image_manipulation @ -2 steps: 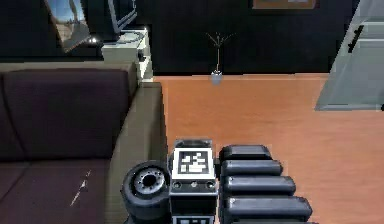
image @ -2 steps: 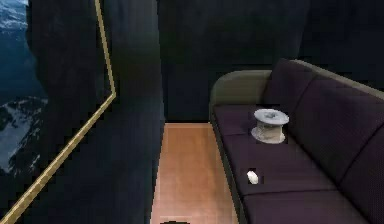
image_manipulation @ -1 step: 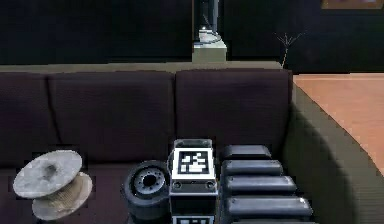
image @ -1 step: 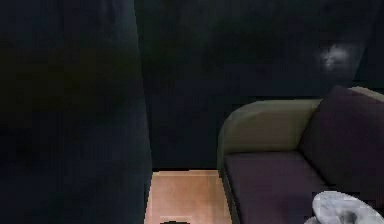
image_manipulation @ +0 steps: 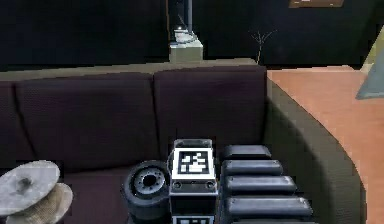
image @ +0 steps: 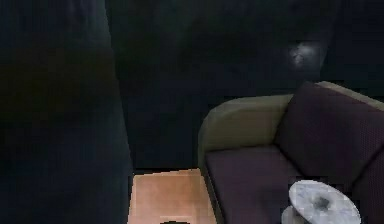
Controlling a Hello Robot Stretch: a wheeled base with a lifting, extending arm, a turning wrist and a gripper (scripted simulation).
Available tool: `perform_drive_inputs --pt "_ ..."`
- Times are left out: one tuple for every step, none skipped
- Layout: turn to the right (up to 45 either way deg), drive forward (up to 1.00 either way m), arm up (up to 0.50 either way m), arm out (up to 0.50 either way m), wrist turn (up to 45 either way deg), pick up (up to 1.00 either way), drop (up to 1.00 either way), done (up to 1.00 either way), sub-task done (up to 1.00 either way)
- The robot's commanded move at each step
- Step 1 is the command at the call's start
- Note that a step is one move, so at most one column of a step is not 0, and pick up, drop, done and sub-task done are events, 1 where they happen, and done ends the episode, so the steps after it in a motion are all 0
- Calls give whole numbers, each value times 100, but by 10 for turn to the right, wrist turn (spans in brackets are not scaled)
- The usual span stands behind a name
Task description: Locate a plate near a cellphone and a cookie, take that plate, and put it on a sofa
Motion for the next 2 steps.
perform_drive_inputs --pt "0 30 0 0 0 0 0 0 0" --pt "-450 0 0 0 0 0 0 0 0"
